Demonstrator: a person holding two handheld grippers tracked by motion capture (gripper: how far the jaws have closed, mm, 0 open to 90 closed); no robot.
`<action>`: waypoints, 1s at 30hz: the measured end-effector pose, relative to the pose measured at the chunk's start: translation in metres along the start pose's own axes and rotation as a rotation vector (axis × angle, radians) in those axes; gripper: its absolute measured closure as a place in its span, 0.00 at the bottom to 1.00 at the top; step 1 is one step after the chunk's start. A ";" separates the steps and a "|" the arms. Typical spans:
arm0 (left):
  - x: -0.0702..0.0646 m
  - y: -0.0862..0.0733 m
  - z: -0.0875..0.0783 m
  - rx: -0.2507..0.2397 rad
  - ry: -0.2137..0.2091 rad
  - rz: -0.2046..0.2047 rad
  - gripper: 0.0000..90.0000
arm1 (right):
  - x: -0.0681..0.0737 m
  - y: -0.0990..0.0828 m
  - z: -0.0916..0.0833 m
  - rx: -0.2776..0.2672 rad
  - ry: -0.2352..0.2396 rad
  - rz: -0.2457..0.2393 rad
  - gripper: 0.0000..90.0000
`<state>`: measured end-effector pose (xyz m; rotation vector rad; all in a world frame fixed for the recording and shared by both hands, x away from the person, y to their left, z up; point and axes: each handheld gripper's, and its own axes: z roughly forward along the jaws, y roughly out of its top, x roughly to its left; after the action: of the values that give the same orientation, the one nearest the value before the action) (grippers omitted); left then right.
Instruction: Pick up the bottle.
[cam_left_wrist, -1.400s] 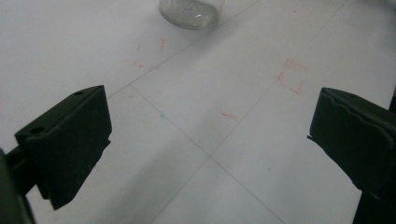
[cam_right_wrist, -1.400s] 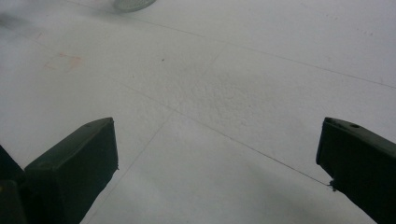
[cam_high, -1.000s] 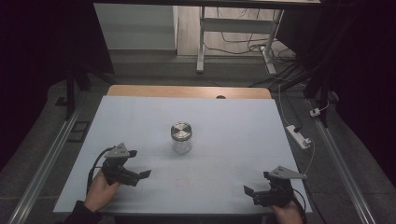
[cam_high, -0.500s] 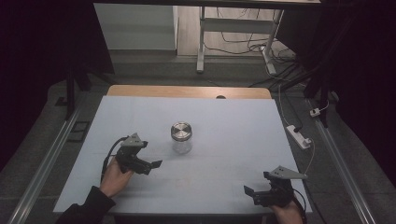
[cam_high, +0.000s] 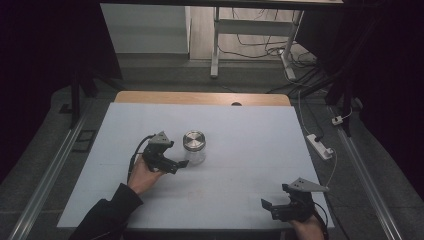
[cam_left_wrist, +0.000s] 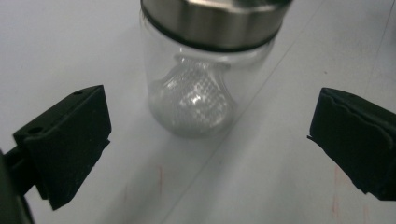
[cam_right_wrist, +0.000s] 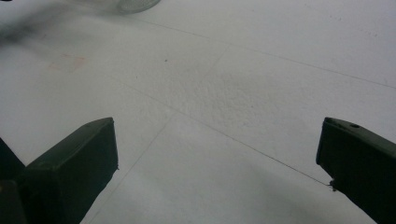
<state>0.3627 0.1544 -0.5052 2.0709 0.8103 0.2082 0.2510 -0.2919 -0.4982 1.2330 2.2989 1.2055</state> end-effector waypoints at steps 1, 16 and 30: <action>0.001 0.002 0.003 -0.003 -0.003 0.002 0.00 | 0.000 0.000 0.000 0.000 0.001 0.001 0.00; 0.011 0.022 0.046 0.030 -0.037 0.070 0.00 | 0.000 0.000 0.000 0.001 0.006 0.001 0.00; 0.008 0.024 0.049 0.017 -0.016 0.142 0.16 | -0.001 0.000 0.000 0.002 0.009 0.000 0.00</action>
<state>0.4008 0.1166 -0.5167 2.1449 0.6583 0.2633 0.2515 -0.2921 -0.4986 1.2308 2.3073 1.2107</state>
